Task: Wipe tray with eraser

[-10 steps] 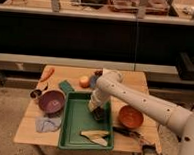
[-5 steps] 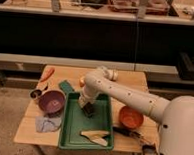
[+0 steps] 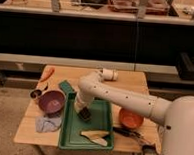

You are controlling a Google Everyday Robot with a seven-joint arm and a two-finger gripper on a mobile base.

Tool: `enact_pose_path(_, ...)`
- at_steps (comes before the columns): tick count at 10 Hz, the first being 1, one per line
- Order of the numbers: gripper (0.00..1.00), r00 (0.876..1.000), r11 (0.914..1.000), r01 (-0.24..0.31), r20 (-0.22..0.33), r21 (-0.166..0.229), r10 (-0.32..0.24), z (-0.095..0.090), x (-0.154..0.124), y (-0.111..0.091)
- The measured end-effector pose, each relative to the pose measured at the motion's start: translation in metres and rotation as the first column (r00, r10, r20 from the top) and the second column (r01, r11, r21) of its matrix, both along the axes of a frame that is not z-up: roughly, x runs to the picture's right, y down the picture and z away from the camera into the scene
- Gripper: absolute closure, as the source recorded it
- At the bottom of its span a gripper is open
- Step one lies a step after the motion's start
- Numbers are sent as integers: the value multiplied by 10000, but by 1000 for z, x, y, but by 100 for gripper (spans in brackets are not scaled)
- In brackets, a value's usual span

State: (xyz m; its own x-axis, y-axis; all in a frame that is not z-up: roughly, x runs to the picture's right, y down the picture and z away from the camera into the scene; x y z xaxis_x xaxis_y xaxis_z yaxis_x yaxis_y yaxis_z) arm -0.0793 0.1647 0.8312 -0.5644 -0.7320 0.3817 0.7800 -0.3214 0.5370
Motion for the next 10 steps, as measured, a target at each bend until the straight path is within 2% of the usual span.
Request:
enact_pose_path(2,100,9999,10000,57,93,15,-57,-14,5,17)
enact_pose_path(5,100,9999,10000,11,-106,-52,-12,-21,25,24)
enact_pose_path(7,100,9993,9998,-137,-363,-140,132,-19,43,27)
enact_pose_path(10,100,9949,9984,-511,-883,-234,489,-3,64,21)
